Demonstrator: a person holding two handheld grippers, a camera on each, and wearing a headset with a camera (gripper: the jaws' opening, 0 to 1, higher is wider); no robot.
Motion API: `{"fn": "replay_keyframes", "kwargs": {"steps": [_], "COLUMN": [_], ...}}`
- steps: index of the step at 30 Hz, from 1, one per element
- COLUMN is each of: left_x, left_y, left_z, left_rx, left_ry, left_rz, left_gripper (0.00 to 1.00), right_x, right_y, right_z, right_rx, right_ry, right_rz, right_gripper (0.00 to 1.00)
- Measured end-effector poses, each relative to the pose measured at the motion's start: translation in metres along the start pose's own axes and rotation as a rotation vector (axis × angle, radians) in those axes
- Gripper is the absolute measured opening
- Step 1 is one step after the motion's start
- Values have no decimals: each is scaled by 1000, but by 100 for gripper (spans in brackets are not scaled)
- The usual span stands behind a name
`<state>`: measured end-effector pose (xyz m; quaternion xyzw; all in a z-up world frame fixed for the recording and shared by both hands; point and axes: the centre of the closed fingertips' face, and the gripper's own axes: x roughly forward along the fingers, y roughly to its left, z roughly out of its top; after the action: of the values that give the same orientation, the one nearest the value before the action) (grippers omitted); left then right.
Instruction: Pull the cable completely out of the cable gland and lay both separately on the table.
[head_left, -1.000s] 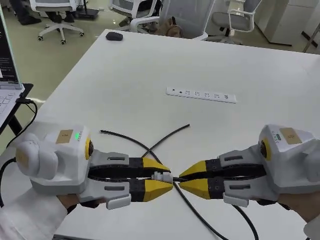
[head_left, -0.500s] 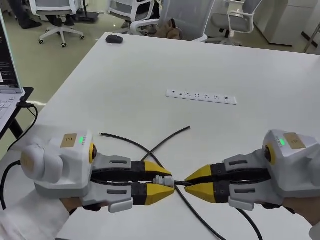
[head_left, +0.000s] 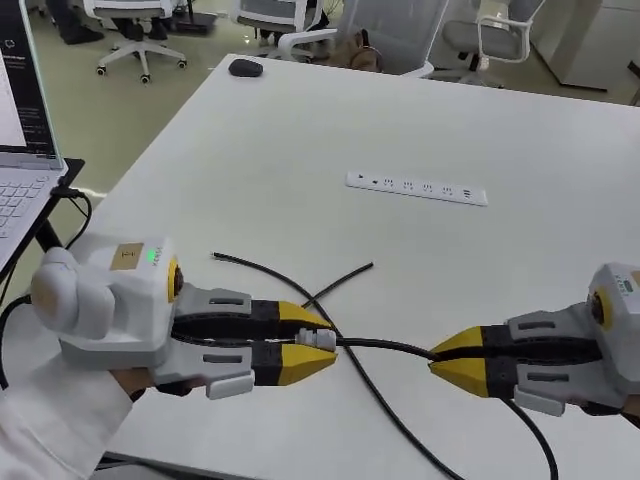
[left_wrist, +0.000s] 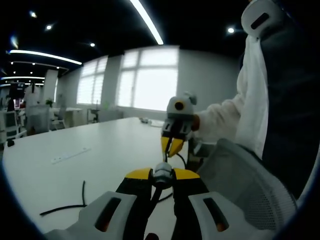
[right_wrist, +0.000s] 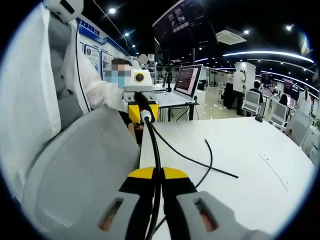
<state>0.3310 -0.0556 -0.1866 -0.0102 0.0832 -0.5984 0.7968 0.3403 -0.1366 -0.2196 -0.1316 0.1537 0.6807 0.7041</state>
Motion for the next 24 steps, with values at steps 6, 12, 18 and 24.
{"fn": "replay_keyframes", "kwargs": {"steps": [6, 12, 18, 24], "left_x": [1, 2, 3, 12], "left_y": [-2, -1, 1, -4], "left_z": [-3, -4, -4, -2], "left_rx": [-5, -4, -3, 5], "left_ry": [3, 10, 14, 19], "left_rz": [-10, -10, -8, -31], "left_gripper": [17, 17, 17, 17], "right_x": [0, 0, 4, 28], "right_y": [3, 4, 4, 12], "right_z": [-9, -9, 10, 40], "right_rx": [29, 31, 22, -44], "right_ry": [15, 24, 7, -20], "right_rz": [-5, -5, 3, 63], "right_gripper": [3, 3, 7, 16]}}
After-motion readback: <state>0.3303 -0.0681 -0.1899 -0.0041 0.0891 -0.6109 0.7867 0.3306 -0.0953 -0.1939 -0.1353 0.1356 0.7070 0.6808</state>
